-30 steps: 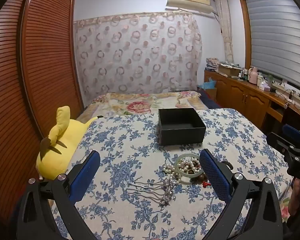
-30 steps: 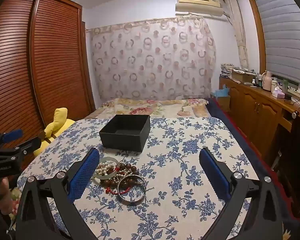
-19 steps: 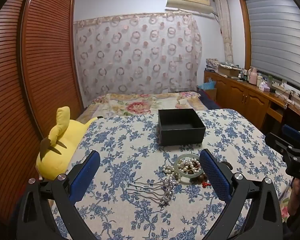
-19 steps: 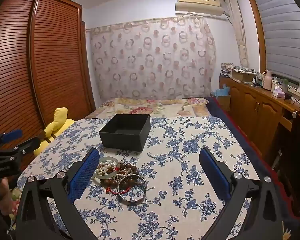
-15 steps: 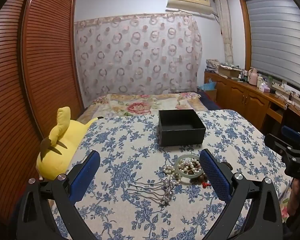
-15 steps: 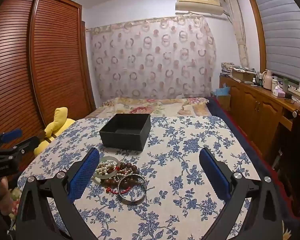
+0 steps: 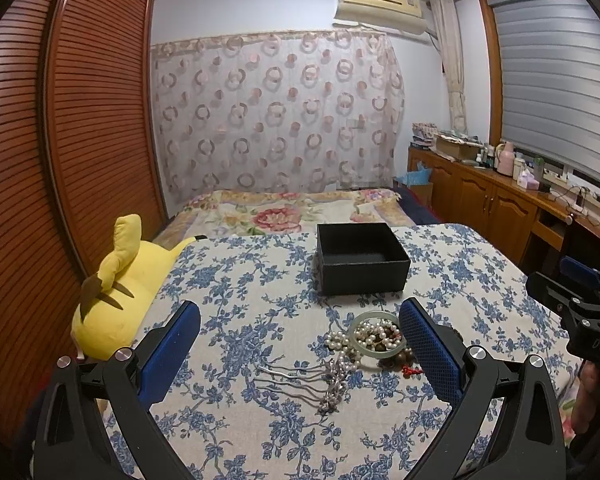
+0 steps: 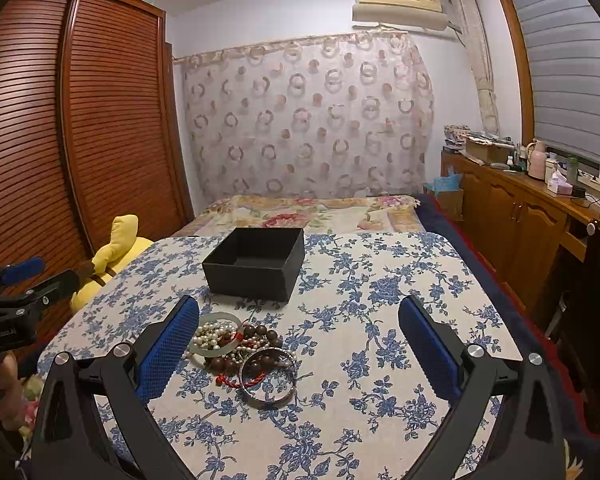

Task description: Organize jewelry

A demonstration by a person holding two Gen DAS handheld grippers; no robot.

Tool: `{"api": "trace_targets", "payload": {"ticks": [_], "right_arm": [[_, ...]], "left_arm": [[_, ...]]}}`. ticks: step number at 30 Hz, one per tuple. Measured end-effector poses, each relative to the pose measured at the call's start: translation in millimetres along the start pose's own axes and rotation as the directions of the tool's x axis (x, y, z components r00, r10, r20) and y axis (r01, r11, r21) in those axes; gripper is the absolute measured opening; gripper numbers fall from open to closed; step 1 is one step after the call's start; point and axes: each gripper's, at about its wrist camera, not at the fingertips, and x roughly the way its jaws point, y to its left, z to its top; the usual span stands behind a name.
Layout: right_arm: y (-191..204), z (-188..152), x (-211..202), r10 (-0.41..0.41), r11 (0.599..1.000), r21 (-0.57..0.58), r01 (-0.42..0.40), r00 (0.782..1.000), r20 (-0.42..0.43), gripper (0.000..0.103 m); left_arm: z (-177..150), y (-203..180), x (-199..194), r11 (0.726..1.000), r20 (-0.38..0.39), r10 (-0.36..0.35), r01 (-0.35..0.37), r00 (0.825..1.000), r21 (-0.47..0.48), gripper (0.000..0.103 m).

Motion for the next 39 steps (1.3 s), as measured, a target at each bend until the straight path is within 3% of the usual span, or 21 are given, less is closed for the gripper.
{"api": "trace_targets", "payload": {"ticks": [39], "right_arm": [[0.8, -0.3, 0.9, 0.000, 1.000, 0.002, 0.000, 1.000, 0.000, 0.101]], "left_arm": [[3.3, 3.2, -6.5, 1.000, 0.006, 0.001, -0.001, 1.000, -0.003, 0.097]]}}
